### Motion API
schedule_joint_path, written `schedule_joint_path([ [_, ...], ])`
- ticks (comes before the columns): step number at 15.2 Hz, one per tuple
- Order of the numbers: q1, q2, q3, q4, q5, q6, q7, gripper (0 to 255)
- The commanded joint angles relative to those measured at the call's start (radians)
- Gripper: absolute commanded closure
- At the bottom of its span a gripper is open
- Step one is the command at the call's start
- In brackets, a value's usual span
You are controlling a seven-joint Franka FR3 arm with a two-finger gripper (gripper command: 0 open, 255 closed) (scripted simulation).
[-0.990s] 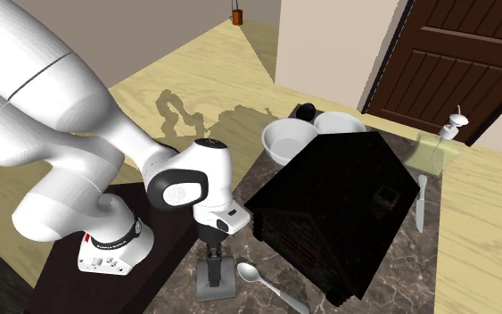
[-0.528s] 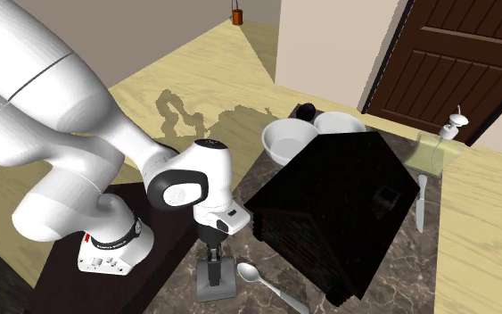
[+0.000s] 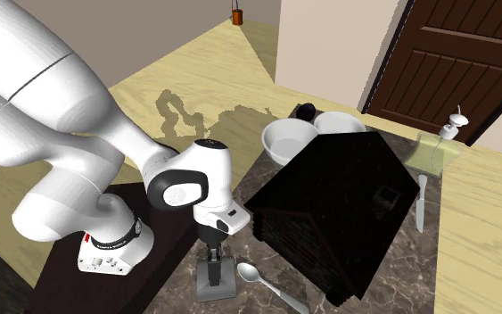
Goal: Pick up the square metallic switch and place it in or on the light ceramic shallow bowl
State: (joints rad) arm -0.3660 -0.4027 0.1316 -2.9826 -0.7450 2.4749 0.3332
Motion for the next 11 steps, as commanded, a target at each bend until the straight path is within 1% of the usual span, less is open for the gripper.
schedule_joint_path([
  [1,0.01,-0.02,-0.005,0.0,0.019,-0.016,-0.019,255],
  [6,0.054,-0.115,-0.027,0.006,0.099,-0.104,-0.104,255],
  [11,0.088,-0.197,-0.042,0.024,0.156,-0.193,-0.172,255],
])
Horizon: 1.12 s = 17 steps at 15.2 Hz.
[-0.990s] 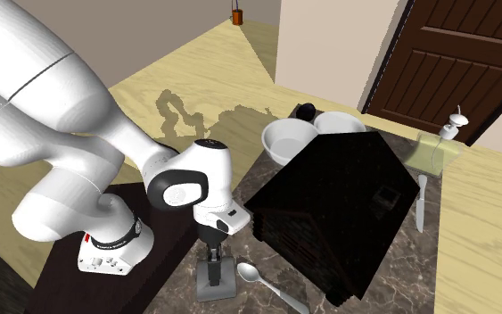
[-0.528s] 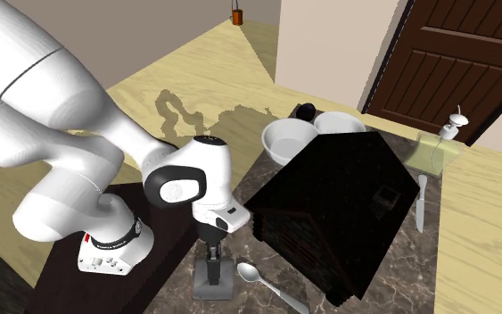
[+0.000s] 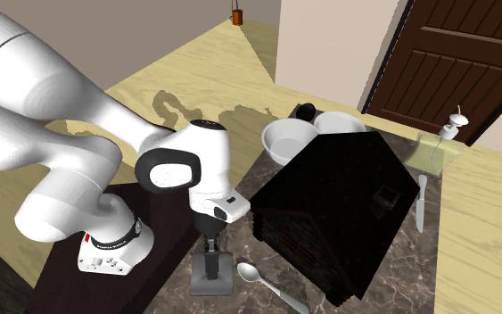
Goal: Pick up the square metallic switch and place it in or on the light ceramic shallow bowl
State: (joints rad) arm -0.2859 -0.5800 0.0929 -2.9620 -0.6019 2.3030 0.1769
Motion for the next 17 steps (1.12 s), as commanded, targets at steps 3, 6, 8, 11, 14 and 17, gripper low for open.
schedule_joint_path([
  [3,0.023,-0.062,-0.01,0.019,0.04,-0.074,-0.049,255],
  [6,0.036,-0.1,-0.014,0.038,0.062,-0.125,-0.08,255],
  [8,0.043,-0.122,-0.017,0.052,0.075,-0.159,-0.099,255],
  [11,0.052,-0.152,-0.019,0.075,0.092,-0.207,-0.125,255],
  [14,0.059,-0.177,-0.021,0.1,0.107,-0.254,-0.149,255],
  [17,0.065,-0.198,-0.021,0.128,0.119,-0.299,-0.172,255],
])
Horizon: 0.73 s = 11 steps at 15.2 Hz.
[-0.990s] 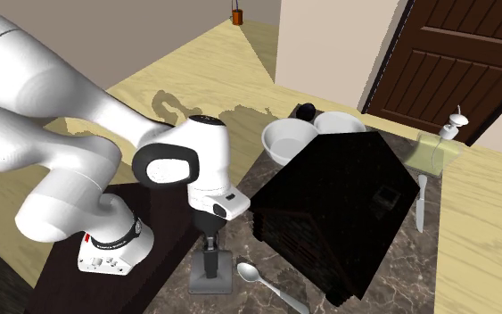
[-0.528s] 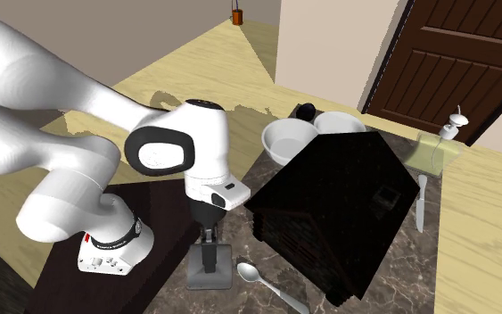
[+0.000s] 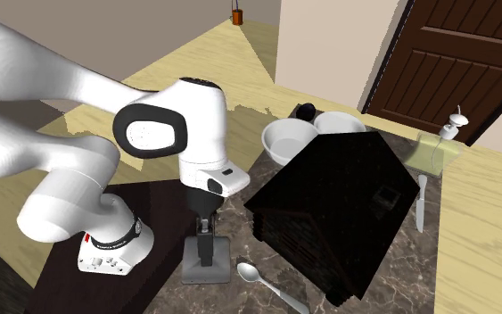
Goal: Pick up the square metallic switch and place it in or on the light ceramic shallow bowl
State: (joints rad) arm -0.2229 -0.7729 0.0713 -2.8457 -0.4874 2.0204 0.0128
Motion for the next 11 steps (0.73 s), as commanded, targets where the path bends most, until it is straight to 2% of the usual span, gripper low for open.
schedule_joint_path([
  [1,0.004,-0.012,0.0,0.021,0.008,-0.03,-0.015,255],
  [6,0.066,0.119,0.112,0.123,0.089,-0.057,0.105,255],
  [11,0.103,0.266,0.212,0.253,0.138,-0.089,0.216,255],
])
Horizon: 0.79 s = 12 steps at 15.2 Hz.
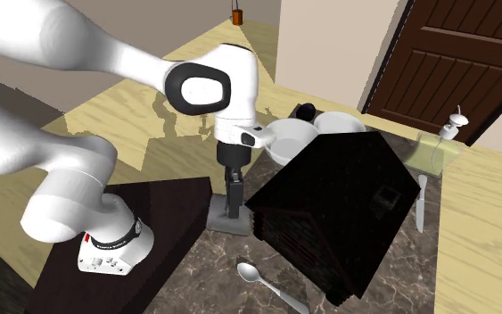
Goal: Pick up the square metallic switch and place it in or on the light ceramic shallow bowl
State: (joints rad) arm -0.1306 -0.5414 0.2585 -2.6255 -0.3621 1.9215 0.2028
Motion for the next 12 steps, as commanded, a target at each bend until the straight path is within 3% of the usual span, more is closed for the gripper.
schedule_joint_path([
  [1,0.016,0.065,0.043,0.062,0.019,0.003,0.049,255],
  [12,0.092,0.438,0.188,0.443,-0.004,-0.126,0.29,255],
])
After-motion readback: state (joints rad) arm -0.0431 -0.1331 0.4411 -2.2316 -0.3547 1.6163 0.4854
